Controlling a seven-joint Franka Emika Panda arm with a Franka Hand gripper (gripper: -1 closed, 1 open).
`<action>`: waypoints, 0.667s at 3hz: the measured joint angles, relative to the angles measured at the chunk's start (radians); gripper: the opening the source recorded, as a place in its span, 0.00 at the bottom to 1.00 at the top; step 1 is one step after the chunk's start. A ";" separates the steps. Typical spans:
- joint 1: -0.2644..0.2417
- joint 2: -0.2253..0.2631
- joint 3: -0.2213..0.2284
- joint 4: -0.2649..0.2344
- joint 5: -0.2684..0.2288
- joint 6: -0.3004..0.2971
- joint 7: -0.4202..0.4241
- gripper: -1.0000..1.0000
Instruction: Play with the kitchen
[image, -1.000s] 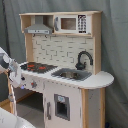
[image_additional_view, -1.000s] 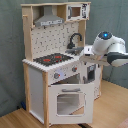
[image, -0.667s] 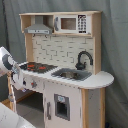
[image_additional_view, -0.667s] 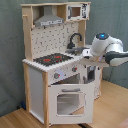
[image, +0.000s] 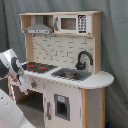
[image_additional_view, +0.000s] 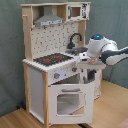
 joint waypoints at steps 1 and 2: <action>0.002 0.088 0.001 0.000 0.000 0.021 -0.052 1.00; -0.002 0.138 0.000 -0.002 0.000 0.021 -0.072 1.00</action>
